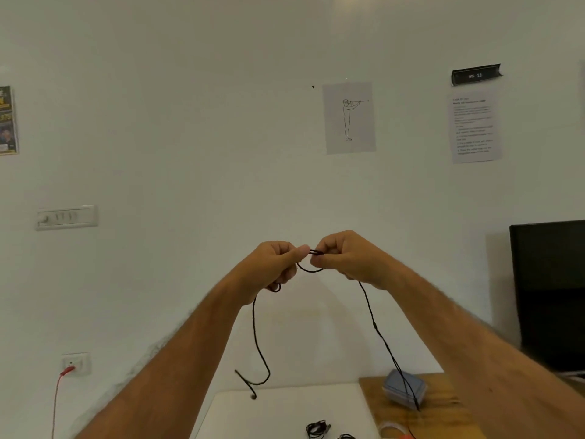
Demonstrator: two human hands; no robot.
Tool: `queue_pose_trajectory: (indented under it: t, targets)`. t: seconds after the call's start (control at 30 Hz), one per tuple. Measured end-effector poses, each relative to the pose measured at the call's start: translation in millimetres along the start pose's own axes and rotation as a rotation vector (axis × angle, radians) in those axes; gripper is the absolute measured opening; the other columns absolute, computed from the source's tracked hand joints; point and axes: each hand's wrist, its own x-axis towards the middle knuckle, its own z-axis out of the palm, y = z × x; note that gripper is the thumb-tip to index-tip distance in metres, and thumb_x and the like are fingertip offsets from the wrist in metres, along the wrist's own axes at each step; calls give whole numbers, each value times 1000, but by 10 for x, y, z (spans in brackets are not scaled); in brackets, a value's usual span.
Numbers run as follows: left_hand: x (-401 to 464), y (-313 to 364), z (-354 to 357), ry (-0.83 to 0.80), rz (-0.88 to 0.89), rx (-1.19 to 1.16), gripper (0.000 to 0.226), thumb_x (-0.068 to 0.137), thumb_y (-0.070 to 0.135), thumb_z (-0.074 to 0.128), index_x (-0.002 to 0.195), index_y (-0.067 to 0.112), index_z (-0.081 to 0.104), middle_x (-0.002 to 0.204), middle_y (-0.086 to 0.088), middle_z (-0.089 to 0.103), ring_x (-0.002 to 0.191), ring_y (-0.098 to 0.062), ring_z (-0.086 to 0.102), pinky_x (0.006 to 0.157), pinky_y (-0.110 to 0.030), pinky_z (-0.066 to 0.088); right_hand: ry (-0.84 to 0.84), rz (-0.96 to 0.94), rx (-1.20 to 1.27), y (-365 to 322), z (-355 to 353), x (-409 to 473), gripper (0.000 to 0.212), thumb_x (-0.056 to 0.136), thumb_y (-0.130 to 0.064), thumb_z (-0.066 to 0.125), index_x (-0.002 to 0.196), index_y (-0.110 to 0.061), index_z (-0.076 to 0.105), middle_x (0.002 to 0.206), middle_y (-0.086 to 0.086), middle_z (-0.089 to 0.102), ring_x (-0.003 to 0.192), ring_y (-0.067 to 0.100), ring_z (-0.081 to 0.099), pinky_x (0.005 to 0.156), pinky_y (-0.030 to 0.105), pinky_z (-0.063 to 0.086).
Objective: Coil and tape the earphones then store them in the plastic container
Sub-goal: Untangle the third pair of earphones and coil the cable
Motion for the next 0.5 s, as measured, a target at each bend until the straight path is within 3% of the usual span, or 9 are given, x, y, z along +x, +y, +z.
queue_pose_trajectory:
  t: [0.13,0.27,0.33,0.4,0.5]
  targets:
    - [-40,-111,-221,-8,-47,-14,41,89,42,65,62,21,42,53,5,36,47,-10,24,47,-24,18,131,22,-67,87,-217,13,4,83,-4,67,84,-6,70,45,-9,33,43,9,26,50,22,27]
    - [-84,-299,-568,93,-74,-63,44,89,39,64,62,22,34,56,5,28,49,-12,18,44,-23,15,54,45,-308,167,-399,-62,16,76,-22,83,87,-16,73,47,-10,33,43,7,28,50,23,25]
    - [-98,-398,-680,119,-97,3,43,89,39,65,62,22,35,55,6,29,49,-11,20,44,-22,18,-61,84,-275,175,-435,-113,20,77,-31,83,89,-17,74,52,-4,33,47,11,25,47,18,24]
    - [-97,-509,-716,168,-120,118,39,89,38,66,64,19,43,52,7,36,47,-9,27,44,-20,22,-139,42,-137,180,-417,-134,11,87,-22,73,93,-13,74,55,1,31,48,14,23,43,19,23]
    - [-113,-687,-715,163,-163,198,35,88,39,68,66,17,51,52,6,42,47,-8,33,45,-20,25,-42,-35,5,176,-421,-115,11,91,-3,64,91,-7,74,53,3,30,46,13,24,43,22,21]
